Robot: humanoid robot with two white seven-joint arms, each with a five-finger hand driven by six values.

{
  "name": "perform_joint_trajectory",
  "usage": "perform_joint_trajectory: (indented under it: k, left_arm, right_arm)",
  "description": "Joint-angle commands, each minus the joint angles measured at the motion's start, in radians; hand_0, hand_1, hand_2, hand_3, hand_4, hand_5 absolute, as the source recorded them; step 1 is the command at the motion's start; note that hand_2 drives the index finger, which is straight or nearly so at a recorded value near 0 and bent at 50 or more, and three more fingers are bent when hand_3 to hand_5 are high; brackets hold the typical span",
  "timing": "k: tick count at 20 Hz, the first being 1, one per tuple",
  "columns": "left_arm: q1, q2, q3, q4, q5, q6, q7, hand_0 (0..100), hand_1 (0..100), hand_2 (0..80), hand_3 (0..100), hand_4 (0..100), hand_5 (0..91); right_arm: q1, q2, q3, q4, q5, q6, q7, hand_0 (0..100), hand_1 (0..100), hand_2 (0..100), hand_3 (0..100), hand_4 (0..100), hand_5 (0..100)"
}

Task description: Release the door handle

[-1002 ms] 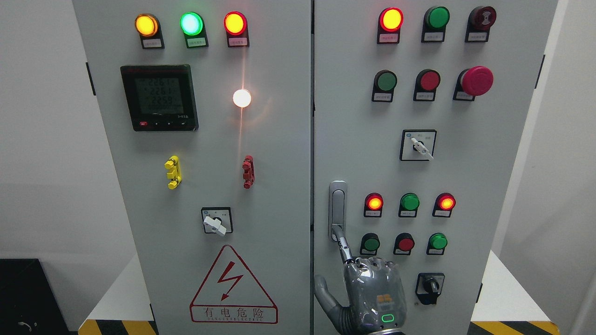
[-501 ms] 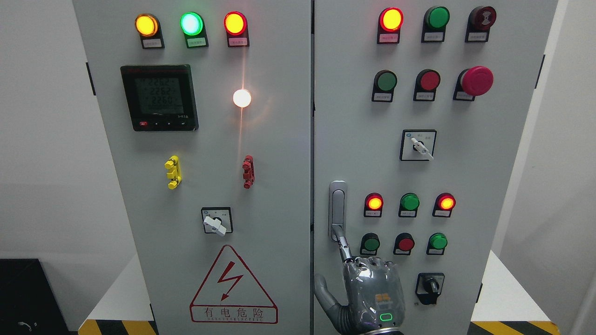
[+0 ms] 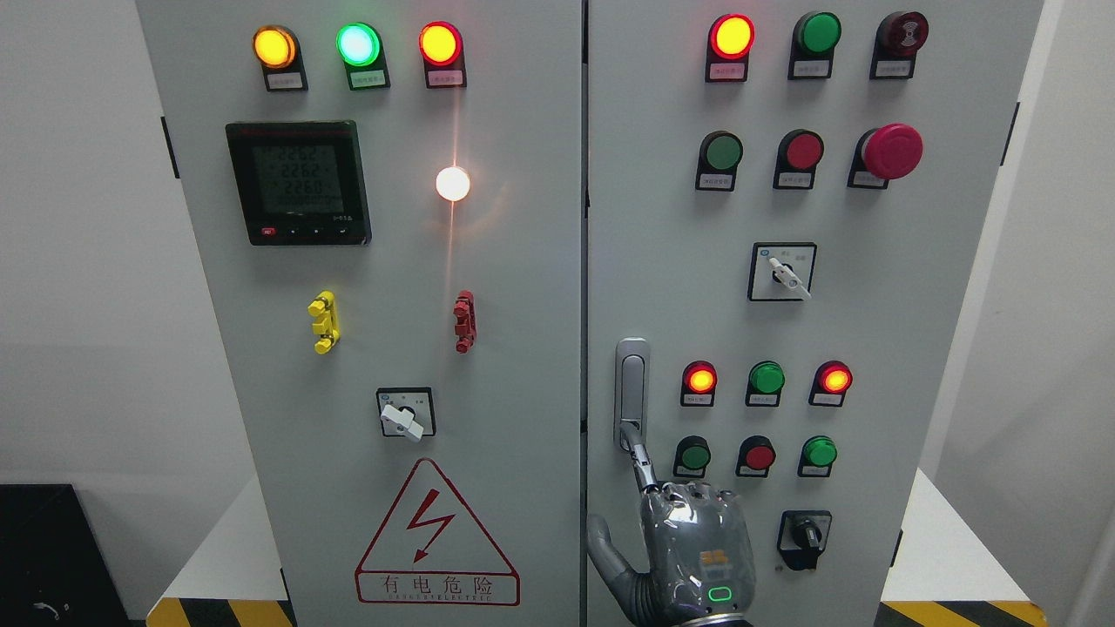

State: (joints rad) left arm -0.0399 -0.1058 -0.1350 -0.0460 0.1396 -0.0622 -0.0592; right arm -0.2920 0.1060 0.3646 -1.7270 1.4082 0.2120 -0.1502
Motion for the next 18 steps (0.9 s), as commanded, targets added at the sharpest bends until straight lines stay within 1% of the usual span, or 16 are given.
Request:
perform_joint_trajectory:
  k: [1,10,12,18]
  left_arm:
    - [0.0,0.0,0.0,0.0,0.0,-0.001,-0.001,12,56,0.0,0,0,0.0]
    - [0.0,0.0,0.0,0.0,0.0,-0.001,-0.001,12,56,0.0,0,0,0.0]
    - [0.0,0.0,0.0,0.0,0.0,-0.001,-0.001,12,56,0.0,0,0,0.0]
    - [0.0,0.0,0.0,0.0,0.0,-0.001,-0.001,12,56,0.0,0,0,0.0]
  right_arm:
    - [-0.001,0.001,-0.004,0.007,0.0,0.0,0.001,49,33,1,100,100,100]
    - [-0.001,0.001,-0.006,0.007,0.0,0.0,0.003,49,33,2,100,100,100]
    - [0.001,0.001,-0.006,0.007,0.0,0.001,0.026,49,33,2,100,100,100]
    - [0.002,0.001,-0.006,0.007,0.0,0.001,0.027,49,33,2,100,100,100]
